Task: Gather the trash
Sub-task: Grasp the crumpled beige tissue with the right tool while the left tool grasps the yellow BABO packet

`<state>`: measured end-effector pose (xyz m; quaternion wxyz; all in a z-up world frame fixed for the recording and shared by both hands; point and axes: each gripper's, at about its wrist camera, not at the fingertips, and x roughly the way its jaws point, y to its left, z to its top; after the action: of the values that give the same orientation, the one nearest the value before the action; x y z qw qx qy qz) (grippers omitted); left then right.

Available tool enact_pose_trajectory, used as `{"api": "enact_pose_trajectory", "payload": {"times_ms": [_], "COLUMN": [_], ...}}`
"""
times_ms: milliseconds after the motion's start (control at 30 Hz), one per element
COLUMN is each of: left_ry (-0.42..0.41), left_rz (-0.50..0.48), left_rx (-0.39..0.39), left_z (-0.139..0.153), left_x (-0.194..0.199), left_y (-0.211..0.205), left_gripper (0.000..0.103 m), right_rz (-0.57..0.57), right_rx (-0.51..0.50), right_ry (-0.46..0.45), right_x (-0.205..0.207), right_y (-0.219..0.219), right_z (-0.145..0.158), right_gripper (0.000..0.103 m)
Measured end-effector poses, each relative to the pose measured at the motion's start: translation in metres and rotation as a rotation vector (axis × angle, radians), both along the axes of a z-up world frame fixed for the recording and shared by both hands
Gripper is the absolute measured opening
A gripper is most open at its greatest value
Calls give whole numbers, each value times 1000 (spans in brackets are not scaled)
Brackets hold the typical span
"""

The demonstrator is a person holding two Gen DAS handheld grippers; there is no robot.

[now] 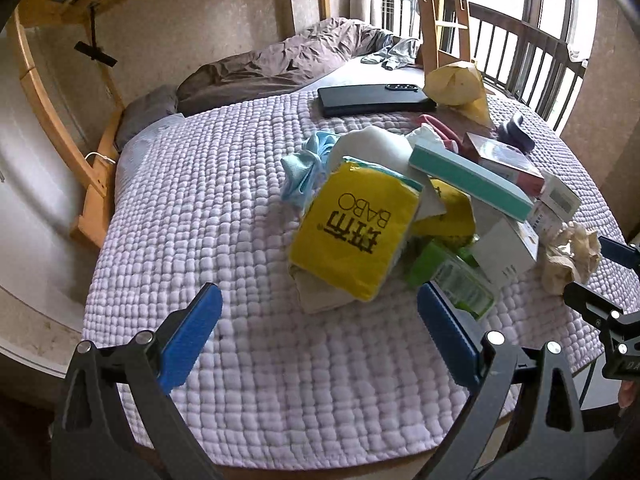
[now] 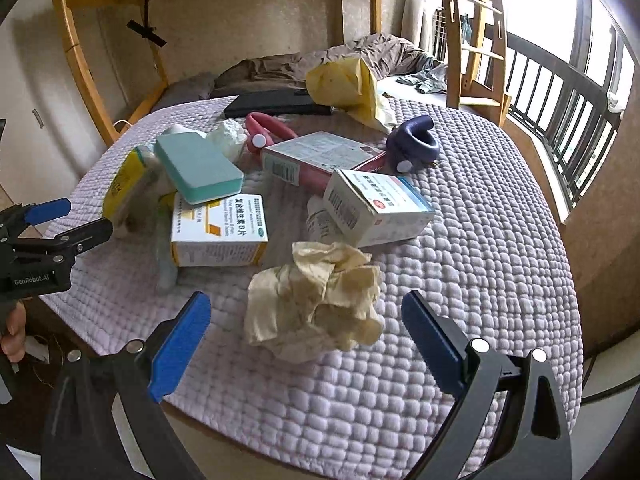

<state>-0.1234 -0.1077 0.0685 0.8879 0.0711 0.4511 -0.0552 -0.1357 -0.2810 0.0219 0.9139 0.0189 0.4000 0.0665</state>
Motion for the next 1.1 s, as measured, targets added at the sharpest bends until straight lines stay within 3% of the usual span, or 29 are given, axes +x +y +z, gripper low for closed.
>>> {"api": "enact_pose_trajectory", "payload": {"times_ms": [433,667,933,1100], "left_ry": [24,47,28,1], "left_rz": [-16,-82,-124,-162], "left_rx": [-19,-72,-70,-60], "left_z": [-13,-25,-28,-24], "left_x": [25,38,46,46], "left_y": [1,2,-6,-10], "left_gripper": [99,99,99,82], "right_rz": [-12,-20,-30,-30], "right_rx": [9,23,44,54], "right_ry": [30,43,54,63], "right_x": [19,25,31,33], "right_y": [-3,-3,-9,-13], "right_z": [-12,-18,-24,-26], "right_gripper": [94,94,94,94]}}
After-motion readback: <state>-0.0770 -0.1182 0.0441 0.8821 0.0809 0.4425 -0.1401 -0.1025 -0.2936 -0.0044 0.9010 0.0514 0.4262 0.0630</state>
